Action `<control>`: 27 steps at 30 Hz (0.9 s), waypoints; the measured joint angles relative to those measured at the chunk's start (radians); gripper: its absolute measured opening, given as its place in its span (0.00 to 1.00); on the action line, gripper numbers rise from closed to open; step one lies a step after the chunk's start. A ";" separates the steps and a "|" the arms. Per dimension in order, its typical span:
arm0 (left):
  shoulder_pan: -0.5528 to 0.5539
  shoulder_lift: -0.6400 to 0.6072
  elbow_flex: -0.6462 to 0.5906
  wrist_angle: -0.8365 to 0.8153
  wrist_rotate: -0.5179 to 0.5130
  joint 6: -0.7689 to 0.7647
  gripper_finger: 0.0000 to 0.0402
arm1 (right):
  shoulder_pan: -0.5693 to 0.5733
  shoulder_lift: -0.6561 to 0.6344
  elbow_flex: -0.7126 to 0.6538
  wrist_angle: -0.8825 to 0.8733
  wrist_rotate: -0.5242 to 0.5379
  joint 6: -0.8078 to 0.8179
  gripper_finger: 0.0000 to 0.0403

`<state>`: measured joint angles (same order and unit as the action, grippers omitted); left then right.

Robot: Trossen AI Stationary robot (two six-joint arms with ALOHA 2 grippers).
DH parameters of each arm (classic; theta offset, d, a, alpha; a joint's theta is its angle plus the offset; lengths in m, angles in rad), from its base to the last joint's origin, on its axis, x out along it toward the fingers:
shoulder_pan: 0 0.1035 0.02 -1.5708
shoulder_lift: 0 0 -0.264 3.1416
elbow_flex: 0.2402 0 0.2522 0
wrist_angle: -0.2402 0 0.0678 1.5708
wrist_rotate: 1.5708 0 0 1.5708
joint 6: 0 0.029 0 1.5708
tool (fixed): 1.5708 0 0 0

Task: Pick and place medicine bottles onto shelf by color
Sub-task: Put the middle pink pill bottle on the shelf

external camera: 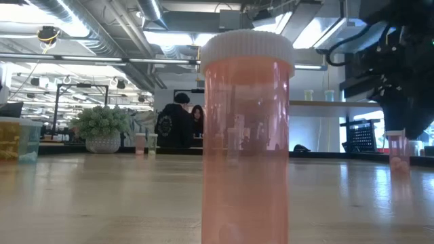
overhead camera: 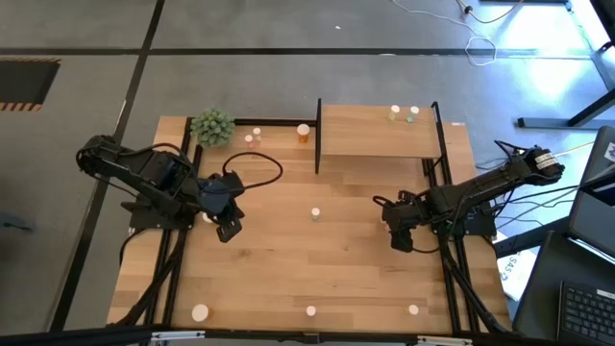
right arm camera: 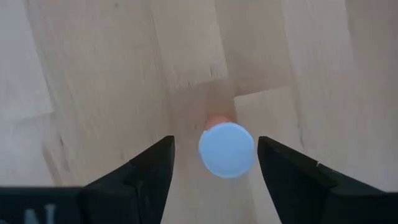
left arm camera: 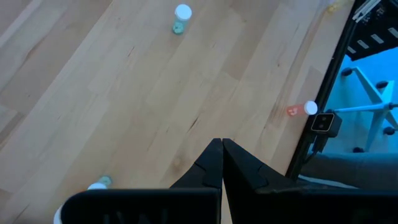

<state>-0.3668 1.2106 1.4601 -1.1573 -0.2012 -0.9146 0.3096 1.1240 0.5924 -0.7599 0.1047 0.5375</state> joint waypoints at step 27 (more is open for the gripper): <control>0.000 0.000 0.000 -0.001 0.000 0.000 0.00 | 0.000 0.000 -0.025 0.039 0.007 0.031 0.31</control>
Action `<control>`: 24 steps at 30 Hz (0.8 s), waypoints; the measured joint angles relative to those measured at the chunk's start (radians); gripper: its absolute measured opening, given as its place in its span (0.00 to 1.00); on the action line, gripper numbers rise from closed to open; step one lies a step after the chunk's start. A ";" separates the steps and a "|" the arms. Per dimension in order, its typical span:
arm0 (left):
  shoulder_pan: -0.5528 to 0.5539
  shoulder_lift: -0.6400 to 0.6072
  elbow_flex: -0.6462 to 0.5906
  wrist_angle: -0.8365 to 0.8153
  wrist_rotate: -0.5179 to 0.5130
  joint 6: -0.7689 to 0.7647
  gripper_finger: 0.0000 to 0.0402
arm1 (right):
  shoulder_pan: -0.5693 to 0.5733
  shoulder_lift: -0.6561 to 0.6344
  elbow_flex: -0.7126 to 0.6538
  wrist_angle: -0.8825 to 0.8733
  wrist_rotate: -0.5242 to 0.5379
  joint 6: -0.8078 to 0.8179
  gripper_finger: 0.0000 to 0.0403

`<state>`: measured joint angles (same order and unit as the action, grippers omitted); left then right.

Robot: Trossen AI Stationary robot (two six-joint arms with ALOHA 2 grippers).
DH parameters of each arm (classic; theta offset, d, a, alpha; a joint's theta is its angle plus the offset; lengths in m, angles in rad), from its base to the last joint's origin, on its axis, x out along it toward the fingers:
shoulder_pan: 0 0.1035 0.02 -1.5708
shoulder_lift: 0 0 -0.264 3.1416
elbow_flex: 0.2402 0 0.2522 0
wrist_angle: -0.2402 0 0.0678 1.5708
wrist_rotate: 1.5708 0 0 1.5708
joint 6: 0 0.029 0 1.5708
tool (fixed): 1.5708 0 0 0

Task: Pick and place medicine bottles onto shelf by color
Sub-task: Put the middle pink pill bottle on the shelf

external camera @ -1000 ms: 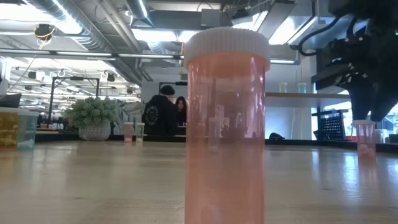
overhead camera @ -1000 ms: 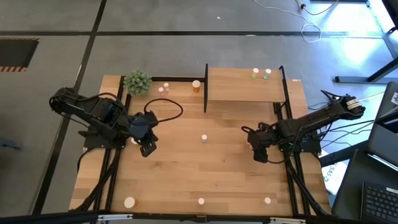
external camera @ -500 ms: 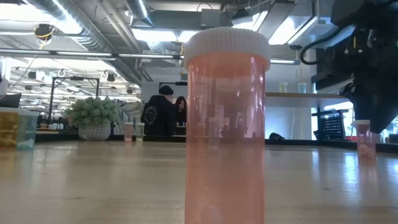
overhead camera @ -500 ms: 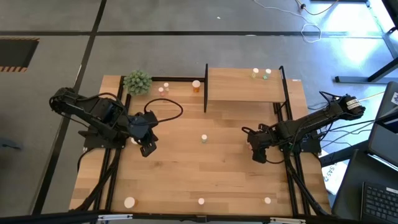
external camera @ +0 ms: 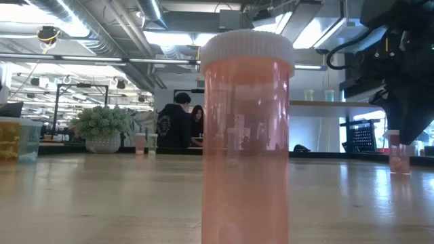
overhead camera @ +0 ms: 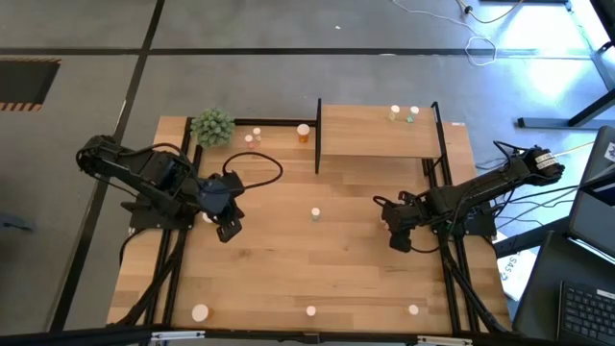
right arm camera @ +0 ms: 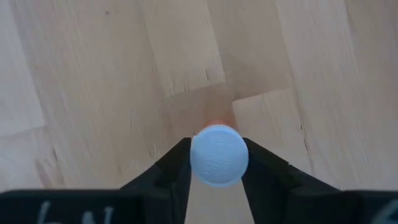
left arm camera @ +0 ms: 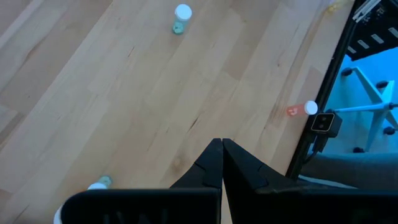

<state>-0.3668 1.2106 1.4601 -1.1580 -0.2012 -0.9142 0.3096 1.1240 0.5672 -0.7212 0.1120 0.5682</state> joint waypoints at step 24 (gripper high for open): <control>0.011 0.000 0.000 0.000 -0.026 0.008 0.00 | -0.082 0.010 0.439 -0.199 -0.003 0.079 0.31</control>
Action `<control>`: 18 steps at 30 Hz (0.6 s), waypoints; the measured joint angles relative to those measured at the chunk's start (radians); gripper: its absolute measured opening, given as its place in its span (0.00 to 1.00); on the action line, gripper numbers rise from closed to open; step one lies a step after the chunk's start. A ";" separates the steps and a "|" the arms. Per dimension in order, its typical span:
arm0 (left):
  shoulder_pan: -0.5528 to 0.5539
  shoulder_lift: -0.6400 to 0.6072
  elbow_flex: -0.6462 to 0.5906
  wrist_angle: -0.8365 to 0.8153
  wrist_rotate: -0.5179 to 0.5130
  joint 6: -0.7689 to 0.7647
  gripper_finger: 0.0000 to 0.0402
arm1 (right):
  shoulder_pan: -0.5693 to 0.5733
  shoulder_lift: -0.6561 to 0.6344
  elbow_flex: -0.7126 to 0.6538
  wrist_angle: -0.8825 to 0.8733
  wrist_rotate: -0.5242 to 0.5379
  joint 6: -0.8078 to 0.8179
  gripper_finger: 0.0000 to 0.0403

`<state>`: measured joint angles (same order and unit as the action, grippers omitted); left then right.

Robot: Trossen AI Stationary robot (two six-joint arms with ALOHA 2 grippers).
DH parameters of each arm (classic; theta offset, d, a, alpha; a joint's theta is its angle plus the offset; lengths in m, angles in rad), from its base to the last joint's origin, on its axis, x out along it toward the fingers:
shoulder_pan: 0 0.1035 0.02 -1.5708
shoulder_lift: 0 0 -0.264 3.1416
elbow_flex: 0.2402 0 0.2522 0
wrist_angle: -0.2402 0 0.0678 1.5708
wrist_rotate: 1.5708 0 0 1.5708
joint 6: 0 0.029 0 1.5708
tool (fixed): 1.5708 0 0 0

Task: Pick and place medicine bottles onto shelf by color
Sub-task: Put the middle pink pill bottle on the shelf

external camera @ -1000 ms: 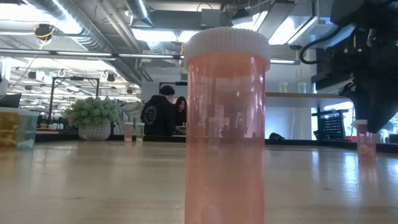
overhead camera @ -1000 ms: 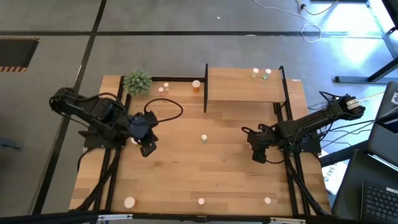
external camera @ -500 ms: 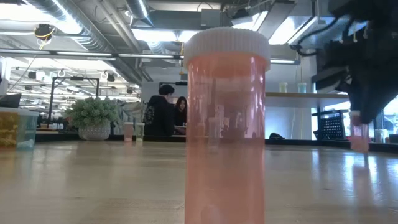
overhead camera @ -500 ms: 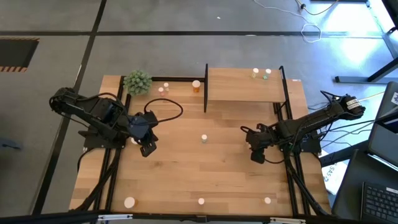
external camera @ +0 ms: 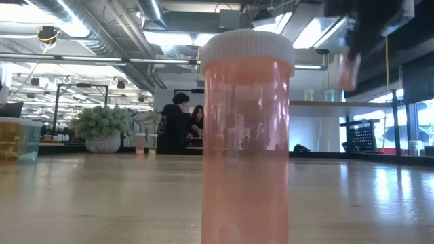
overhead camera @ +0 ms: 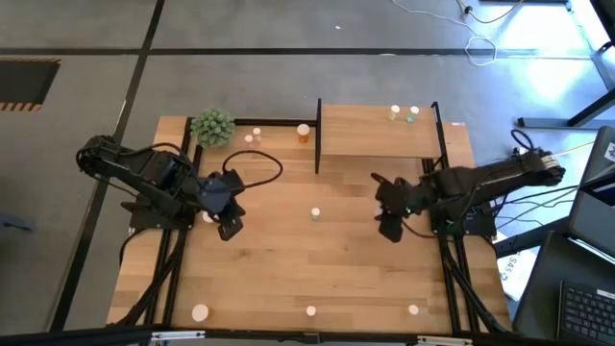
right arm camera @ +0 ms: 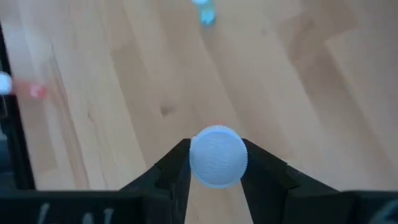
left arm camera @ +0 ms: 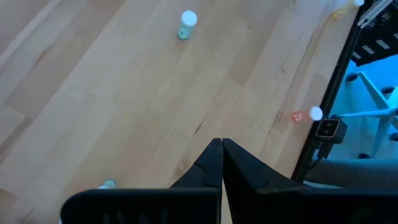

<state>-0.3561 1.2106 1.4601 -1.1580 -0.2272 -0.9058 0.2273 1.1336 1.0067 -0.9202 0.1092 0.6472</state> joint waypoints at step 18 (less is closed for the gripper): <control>0.128 0.000 0.000 0.181 -0.046 0.157 0.00 | -0.417 0.302 0.636 -0.387 -0.036 -0.324 0.31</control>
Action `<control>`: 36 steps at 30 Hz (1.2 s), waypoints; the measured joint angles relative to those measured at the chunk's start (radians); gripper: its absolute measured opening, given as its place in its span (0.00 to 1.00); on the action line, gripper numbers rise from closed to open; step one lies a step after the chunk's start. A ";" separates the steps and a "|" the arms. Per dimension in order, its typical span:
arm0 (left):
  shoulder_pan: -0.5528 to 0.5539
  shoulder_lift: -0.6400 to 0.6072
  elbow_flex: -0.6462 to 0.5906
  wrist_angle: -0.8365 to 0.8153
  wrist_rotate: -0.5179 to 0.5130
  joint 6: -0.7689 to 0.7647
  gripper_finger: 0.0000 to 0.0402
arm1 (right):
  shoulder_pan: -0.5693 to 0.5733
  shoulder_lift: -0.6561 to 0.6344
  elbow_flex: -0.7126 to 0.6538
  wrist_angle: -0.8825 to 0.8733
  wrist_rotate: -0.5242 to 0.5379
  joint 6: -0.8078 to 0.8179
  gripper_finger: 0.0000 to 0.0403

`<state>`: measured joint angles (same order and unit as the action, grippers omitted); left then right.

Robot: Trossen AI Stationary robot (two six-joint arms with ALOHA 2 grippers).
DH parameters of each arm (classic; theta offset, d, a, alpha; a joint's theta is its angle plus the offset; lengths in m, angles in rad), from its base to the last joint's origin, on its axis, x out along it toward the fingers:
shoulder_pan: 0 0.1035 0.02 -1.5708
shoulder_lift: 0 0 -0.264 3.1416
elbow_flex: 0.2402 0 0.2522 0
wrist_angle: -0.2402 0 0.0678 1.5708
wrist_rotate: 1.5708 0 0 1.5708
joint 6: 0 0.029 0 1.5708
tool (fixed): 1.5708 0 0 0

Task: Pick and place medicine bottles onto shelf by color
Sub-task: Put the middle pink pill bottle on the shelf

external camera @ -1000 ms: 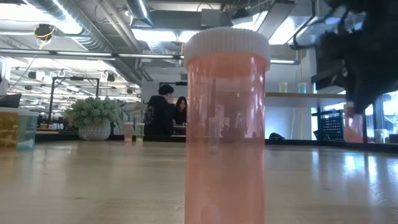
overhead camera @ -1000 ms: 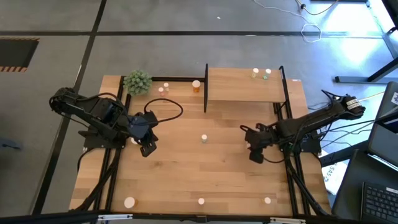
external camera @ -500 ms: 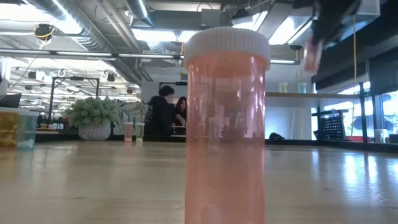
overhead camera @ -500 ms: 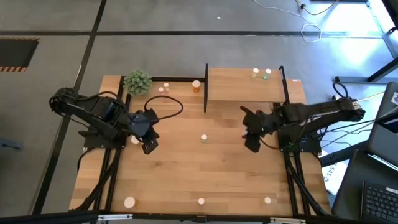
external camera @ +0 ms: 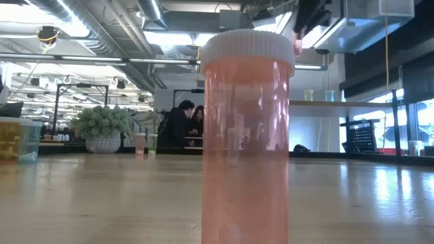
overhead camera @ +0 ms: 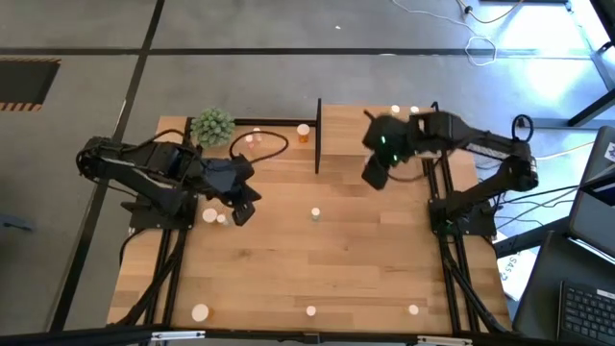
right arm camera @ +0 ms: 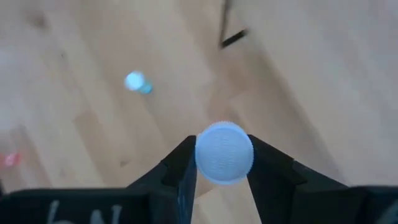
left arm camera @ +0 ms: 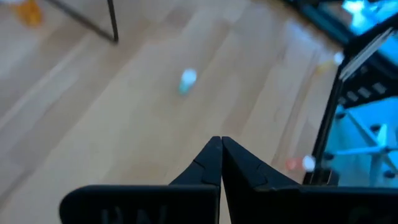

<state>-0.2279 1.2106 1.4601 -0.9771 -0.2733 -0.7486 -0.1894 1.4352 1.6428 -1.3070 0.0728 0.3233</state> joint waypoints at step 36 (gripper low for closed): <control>0.125 0.042 0.000 0.225 -0.151 0.369 0.00 | -0.590 0.341 0.155 0.060 -0.088 -0.232 0.31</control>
<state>-0.1028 1.2529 1.4597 -0.7524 -0.4244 -0.3798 -0.7792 1.7764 1.7981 -1.2466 -0.0149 0.0917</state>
